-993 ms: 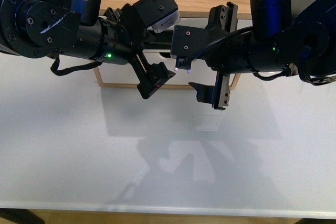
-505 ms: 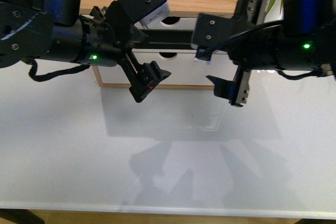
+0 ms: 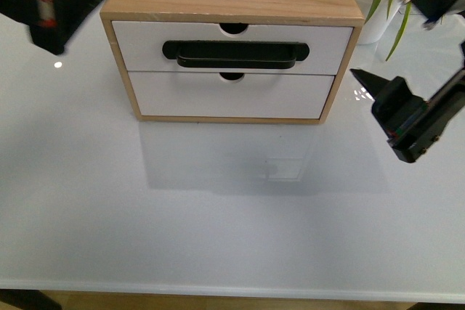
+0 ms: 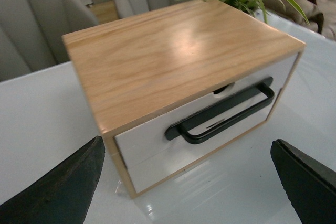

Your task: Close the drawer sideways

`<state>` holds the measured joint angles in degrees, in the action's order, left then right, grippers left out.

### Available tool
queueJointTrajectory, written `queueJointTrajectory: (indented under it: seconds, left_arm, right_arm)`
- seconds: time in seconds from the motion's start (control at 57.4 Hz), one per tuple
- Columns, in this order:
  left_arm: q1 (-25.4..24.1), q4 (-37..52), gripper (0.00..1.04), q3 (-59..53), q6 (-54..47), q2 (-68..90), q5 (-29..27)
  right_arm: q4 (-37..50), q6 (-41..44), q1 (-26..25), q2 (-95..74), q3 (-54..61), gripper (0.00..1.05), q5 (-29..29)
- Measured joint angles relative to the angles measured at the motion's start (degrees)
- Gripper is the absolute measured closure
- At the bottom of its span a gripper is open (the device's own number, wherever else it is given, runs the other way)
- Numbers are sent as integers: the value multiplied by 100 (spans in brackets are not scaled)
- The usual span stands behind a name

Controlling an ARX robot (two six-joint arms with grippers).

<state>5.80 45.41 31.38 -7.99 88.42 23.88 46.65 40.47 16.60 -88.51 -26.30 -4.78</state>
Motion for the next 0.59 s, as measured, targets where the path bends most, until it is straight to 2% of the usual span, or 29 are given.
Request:
queueJointTrajectory:
  seconds: [0.139, 0.174, 0.209, 0.244, 0.279, 0.314, 0.348, 0.523, 0.592]
  left_arm:
    - [-214, 2, 9, -197, 398, -404, -24]
    - [-212, 4, 9, -210, 457, -409, -11]
    - [-125, 243, 12, -284, 505, -365, -444]
    - [-22, 828, 19, -490, 601, -343, -1360]
    - [11, 1178, 24, -656, 634, -354, -1888]
    - [7, 1451, 31, -861, 673, -431, -2492]
    - [-39, 1523, 38, -1049, 717, -586, -2820]
    - [-116, 1488, 70, -1707, 750, -1351, -2774]
    - [-190, 1759, 83, -1971, 752, -1410, -2774]
  right_arm:
    - [39, -461, 68, 472, 216, 9, 61]
    - [511, -905, 164, 380, 319, 14, 654]
    - [1054, -1355, 190, 313, 457, 19, 1182]
    - [1582, -1899, 184, 282, 671, 26, 1707]
    - [1832, -2347, 129, 323, 837, 31, 1928]
    - [1926, -2876, 13, 481, 1010, 38, 2022]
    - [1923, -3268, -105, 695, 1172, 45, 2009]
    - [1587, -3845, -479, 1600, 1738, 76, 1604]
    - [1403, -3919, -608, 1928, 1895, 89, 1488]
